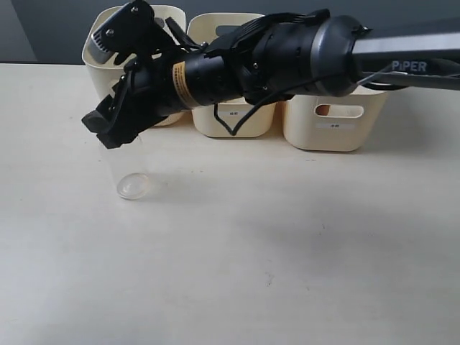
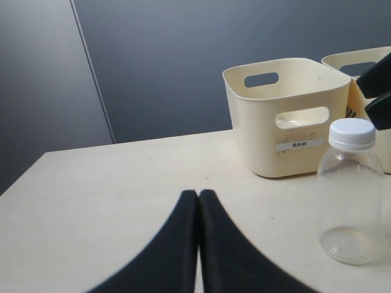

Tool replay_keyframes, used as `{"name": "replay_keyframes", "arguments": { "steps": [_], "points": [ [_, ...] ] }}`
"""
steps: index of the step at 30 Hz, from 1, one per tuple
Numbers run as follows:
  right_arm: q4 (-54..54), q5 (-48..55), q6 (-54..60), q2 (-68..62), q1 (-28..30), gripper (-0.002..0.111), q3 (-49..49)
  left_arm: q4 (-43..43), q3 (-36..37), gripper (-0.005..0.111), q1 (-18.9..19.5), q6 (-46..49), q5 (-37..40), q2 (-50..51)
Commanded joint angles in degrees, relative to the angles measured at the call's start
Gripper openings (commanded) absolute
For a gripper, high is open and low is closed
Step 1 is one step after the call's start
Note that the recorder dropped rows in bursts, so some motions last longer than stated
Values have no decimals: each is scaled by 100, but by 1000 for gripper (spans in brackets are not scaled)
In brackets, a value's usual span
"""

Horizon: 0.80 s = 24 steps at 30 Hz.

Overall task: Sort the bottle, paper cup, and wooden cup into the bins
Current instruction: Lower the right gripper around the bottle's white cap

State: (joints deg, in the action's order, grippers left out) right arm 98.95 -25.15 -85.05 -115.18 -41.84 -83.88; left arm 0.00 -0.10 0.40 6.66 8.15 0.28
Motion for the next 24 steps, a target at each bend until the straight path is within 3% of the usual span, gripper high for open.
{"name": "replay_keyframes", "arguments": {
  "steps": [1,17,24],
  "points": [
    [-26,-28,-197,-175,16,65,-119,0,10,0,3,-8,-41,-28],
    [-116,54,-236,-338,16,66,-209,0,10,0,3,-8,-41,-28],
    [-116,445,-498,-338,16,81,-209,0,10,0,3,-8,-41,-28]
  ]
}}
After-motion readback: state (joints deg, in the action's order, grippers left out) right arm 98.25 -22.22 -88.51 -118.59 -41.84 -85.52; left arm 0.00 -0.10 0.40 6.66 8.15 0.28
